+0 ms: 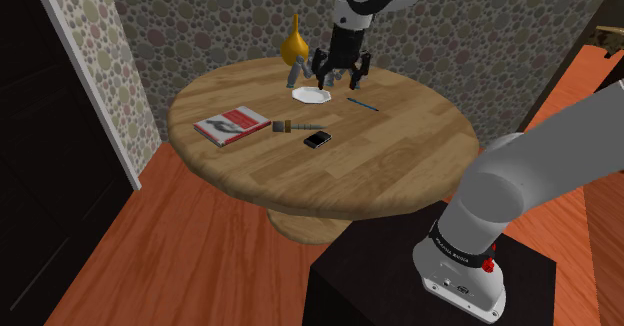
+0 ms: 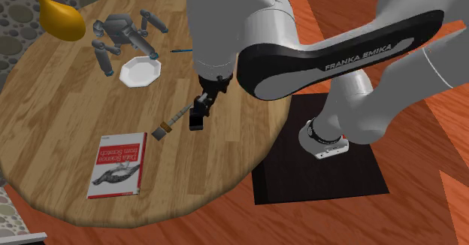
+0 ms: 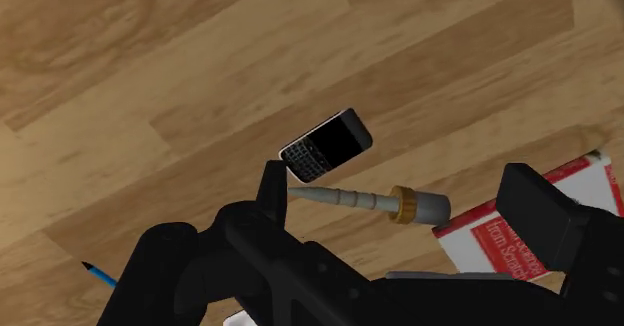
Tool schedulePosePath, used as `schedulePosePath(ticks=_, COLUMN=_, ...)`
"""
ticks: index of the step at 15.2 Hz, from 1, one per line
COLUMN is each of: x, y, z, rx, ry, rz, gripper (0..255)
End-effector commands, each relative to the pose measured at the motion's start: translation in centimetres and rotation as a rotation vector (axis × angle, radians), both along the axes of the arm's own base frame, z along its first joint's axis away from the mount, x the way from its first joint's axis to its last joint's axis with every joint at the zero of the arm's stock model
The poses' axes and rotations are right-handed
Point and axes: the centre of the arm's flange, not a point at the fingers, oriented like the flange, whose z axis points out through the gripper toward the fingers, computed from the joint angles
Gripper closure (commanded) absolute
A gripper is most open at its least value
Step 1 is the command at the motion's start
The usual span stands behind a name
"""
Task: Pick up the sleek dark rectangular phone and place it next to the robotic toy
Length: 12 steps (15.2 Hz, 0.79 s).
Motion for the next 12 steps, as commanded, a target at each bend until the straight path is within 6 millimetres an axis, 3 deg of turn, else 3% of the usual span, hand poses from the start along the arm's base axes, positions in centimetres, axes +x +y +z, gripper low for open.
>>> schedulePosePath(ticks=1, x=1.6, y=-0.3, z=-2.3, rx=0.001, ry=0.011, rz=-0.089, gripper=0)
schedulePosePath(ticks=12, x=9.6, y=-3.6, z=-14.7, rx=0.006, ry=0.078, rz=-0.549, gripper=0)
